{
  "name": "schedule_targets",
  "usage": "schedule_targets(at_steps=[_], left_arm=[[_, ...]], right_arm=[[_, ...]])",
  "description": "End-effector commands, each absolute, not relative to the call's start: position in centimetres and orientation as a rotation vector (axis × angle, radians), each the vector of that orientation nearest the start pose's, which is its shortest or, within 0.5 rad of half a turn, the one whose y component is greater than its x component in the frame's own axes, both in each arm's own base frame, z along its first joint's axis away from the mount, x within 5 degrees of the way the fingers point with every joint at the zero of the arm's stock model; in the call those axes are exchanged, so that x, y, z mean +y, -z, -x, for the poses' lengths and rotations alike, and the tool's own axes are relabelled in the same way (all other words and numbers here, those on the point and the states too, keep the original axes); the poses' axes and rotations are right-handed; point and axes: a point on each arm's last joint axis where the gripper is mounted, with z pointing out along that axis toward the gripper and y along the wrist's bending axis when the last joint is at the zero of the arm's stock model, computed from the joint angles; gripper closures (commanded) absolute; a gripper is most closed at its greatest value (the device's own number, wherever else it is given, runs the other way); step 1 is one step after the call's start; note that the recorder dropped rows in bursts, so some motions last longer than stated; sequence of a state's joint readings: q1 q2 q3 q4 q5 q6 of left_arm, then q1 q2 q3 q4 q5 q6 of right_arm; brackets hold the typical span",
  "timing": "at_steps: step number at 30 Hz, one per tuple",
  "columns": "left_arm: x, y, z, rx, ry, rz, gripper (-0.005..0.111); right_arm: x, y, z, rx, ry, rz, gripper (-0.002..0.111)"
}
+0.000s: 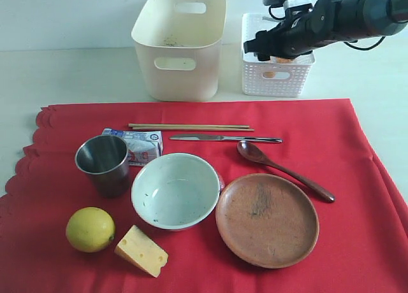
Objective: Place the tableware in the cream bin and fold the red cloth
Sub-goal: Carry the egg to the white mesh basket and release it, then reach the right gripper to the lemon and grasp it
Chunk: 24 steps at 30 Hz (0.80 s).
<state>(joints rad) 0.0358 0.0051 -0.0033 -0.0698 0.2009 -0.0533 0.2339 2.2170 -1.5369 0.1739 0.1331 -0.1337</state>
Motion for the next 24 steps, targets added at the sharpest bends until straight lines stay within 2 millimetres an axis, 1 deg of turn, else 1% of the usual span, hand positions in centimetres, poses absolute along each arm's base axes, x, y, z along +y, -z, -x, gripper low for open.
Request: schedule_targets(at_steps=[1, 5, 8, 13, 14, 15, 18, 19, 20, 22, 23, 24], left_arm=[[0.1, -19.5, -5.6, 1.678, 0.074, 0.121, 0.107], [0.1, -19.5, -5.6, 1.678, 0.074, 0.121, 0.107], [0.1, -19.5, -5.6, 1.678, 0.074, 0.121, 0.107], [0.1, -19.5, -5.6, 1.678, 0.074, 0.121, 0.107], [0.1, -19.5, -5.6, 1.678, 0.074, 0.121, 0.107], [0.1, -19.5, -5.6, 1.678, 0.074, 0.121, 0.107], [0.1, -19.5, -5.6, 1.678, 0.074, 0.121, 0.107], [0.1, -19.5, -5.6, 1.678, 0.074, 0.121, 0.107], [0.1, -19.5, -5.6, 1.678, 0.074, 0.121, 0.107], [0.1, -19.5, -5.6, 1.678, 0.074, 0.121, 0.107], [0.1, -19.5, -5.6, 1.678, 0.074, 0.121, 0.107], [0.1, -19.5, -5.6, 1.678, 0.074, 0.121, 0.107]], right_arm=[[11.4, -15.4, -47.6, 2.273, -0.193, 0.19, 0.032], [11.4, -17.5, -46.7, 2.317, -0.208, 0.211, 0.032], [11.3, -20.2, -45.9, 2.313, -0.216, 0.23, 0.033], [11.2, -24.4, -44.1, 2.299, -0.202, 0.332, 0.034], [11.1, -25.3, -43.7, 2.303, -0.209, 0.335, 0.037], [11.0, -26.9, -42.9, 2.299, -0.22, 0.342, 0.048], [11.0, -28.5, -41.7, 2.317, -0.26, 0.334, 0.068], [11.3, -28.9, -41.3, 2.326, -0.283, 0.345, 0.075], [12.1, -29.4, -40.4, 2.343, -0.301, 0.414, 0.086], [13.7, -29.7, -39.3, 2.358, -0.334, 0.515, 0.095], [14.5, -29.8, -38.8, 2.365, -0.352, 0.556, 0.097], [16.9, -29.5, -37.5, 2.39, -0.391, 0.653, 0.103]])
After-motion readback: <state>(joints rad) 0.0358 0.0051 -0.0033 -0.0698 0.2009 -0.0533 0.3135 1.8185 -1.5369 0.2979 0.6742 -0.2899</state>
